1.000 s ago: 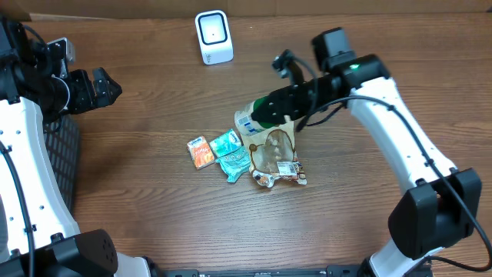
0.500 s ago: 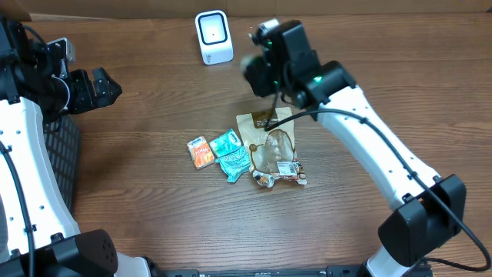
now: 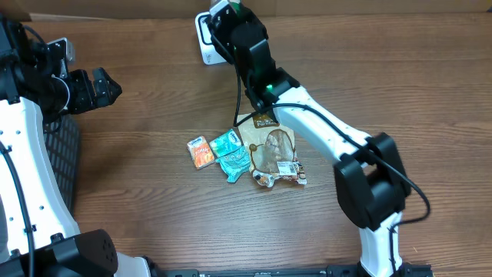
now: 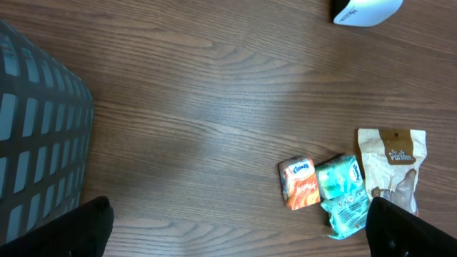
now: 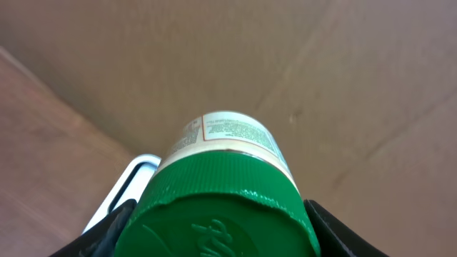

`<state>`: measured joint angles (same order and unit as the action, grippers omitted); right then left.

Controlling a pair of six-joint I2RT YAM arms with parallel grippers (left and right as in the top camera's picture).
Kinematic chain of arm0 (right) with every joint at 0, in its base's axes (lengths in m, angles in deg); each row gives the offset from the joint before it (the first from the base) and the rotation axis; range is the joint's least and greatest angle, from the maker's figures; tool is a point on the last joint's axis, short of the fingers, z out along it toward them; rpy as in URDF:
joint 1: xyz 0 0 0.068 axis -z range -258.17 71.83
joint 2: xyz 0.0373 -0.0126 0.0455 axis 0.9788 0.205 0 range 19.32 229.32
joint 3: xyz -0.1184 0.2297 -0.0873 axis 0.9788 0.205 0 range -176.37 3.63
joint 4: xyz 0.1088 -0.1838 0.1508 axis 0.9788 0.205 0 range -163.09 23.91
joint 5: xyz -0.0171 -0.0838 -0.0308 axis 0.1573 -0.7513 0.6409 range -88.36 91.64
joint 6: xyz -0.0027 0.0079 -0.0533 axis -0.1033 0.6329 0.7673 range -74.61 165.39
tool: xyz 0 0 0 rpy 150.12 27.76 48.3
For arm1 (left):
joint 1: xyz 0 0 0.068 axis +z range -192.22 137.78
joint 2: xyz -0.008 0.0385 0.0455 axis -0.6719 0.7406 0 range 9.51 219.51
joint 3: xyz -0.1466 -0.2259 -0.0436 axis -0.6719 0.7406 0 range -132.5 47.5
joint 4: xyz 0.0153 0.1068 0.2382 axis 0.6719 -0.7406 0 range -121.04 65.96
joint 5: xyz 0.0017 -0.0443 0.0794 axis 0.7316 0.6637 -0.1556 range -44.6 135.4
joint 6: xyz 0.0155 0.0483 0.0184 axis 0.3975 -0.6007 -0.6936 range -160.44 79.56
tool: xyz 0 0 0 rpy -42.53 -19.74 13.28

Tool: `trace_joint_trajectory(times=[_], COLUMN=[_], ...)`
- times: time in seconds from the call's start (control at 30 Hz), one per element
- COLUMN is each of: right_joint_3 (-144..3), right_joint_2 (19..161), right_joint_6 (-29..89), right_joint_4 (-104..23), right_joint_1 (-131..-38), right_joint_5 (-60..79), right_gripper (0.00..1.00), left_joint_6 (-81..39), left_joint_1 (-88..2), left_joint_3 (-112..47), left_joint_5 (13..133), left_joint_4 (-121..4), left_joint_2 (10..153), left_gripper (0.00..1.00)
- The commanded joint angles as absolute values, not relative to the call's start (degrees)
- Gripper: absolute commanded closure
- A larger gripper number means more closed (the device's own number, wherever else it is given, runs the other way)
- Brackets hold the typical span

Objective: Scan the item barcode
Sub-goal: 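Hold the jar's label in front of the white scanner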

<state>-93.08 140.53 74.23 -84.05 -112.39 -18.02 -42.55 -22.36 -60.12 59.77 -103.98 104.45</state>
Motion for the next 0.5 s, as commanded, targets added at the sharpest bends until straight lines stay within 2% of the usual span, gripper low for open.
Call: trace_joint_trajectory(times=[0.0,0.47], right_joint_3=[-94.85,-94.85], right_joint_2=[142.87,154.56], right_joint_6=[80.98,104.35], right_joint_4=[-89.43,-105.76], right_joint_1=[-112.19,-112.19], right_joint_5=[-18.83,-14.13], right_gripper=[0.61,0.61], left_joint_6=[-43.88,-43.88], left_joint_1=[-22.64,-22.64], left_joint_3=[-60.62,-60.62], left_joint_5=[60.01,60.01], left_joint_4=[-103.92,-103.92], left_joint_2=[104.34,104.34], left_gripper=[0.01,0.00])
